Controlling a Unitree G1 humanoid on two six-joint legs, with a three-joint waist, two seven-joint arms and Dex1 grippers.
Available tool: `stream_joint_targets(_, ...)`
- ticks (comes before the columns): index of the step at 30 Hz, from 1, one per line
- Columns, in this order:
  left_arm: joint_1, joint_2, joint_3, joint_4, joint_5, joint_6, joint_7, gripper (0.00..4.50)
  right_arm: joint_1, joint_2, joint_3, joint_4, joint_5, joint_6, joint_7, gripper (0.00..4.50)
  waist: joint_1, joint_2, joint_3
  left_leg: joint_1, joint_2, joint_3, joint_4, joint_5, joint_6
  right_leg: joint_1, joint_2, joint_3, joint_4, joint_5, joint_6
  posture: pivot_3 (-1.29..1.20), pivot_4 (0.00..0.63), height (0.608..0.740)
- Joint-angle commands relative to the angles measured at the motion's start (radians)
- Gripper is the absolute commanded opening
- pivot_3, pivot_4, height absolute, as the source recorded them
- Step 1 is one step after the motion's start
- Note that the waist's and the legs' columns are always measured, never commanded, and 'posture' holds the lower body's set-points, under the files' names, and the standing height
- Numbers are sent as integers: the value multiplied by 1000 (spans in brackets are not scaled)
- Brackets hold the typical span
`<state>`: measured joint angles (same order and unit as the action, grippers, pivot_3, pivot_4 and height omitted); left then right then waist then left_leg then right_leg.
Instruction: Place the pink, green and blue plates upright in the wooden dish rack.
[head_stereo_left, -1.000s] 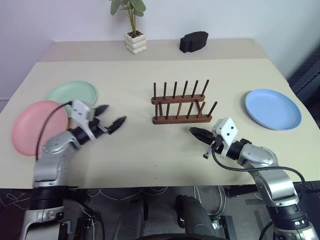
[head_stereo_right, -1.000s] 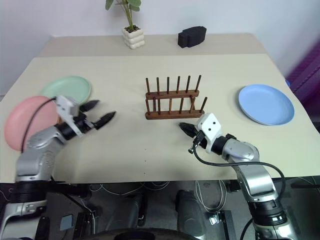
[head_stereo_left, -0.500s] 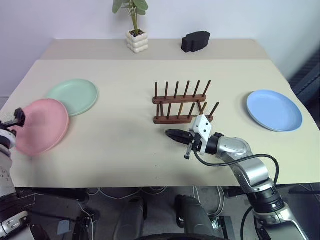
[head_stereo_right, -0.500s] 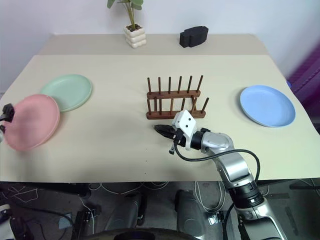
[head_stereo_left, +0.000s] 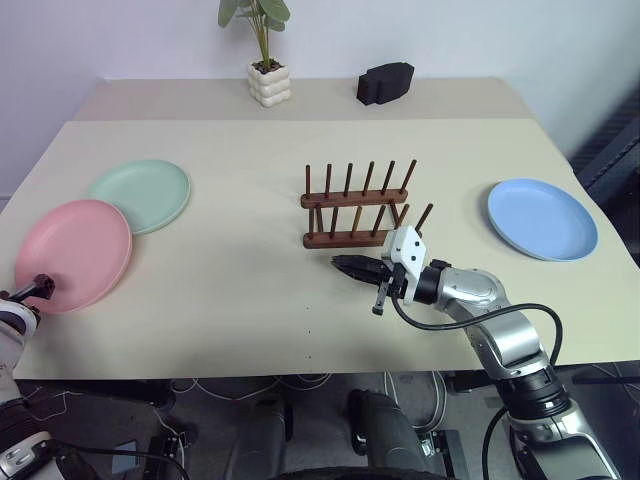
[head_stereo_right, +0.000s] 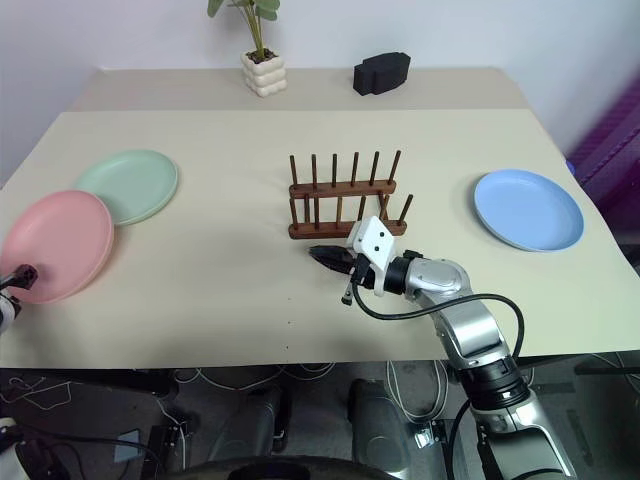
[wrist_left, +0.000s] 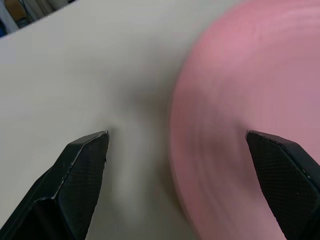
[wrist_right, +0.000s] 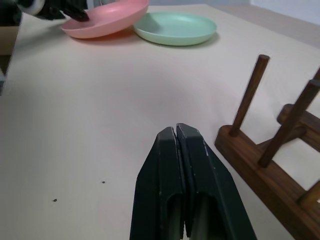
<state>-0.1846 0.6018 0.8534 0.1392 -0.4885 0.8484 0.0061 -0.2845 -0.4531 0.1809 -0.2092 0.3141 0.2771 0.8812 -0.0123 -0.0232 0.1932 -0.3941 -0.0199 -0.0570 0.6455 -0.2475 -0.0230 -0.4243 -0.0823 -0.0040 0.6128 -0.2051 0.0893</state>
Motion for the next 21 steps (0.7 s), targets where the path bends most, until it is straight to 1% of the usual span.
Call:
stream_joint_targets(1,-17,-18,20,13,-26,-8,-2,3289,6,-5,-15,-46,18,-14,9,1,0,0,0,0,0,0,0,0,0,0,0,0,0,0,0,0,150,739)
stream_joint_targets(2,-19,-22,18,15,-28,-11,-4,2717,8,-5,-14,-46,17,-14,9,1,1,0,0,0,0,0,0,0,0,0,0,0,0,0,0,0,150,739)
stream_joint_targets(3,-20,-25,15,15,-28,-13,-5,2270,10,-4,-13,-46,17,-15,9,1,2,0,0,0,0,0,0,0,0,0,0,0,0,0,0,0,150,739)
stream_joint_targets(7,-26,-42,-4,9,-32,-23,-11,209,17,-1,-11,-38,11,-22,8,1,4,0,0,0,0,0,0,0,0,0,-1,0,0,0,0,0,150,739)
stream_joint_targets(8,-26,-44,-7,9,-34,-26,-12,52,17,0,-11,-36,10,-23,7,1,5,0,0,0,0,0,0,0,0,0,-2,0,0,0,0,0,150,739)
stream_joint_targets(17,-3,-57,-14,-5,-43,-91,-43,52,23,3,-9,-39,10,-25,6,1,3,1,-1,0,0,0,0,0,0,0,-2,0,0,0,0,0,150,739)
stream_joint_targets(21,-25,-101,55,-56,-138,-227,-120,52,23,-4,-12,-48,15,-21,13,1,4,0,0,0,0,0,0,0,0,0,-2,0,0,0,0,0,150,739)
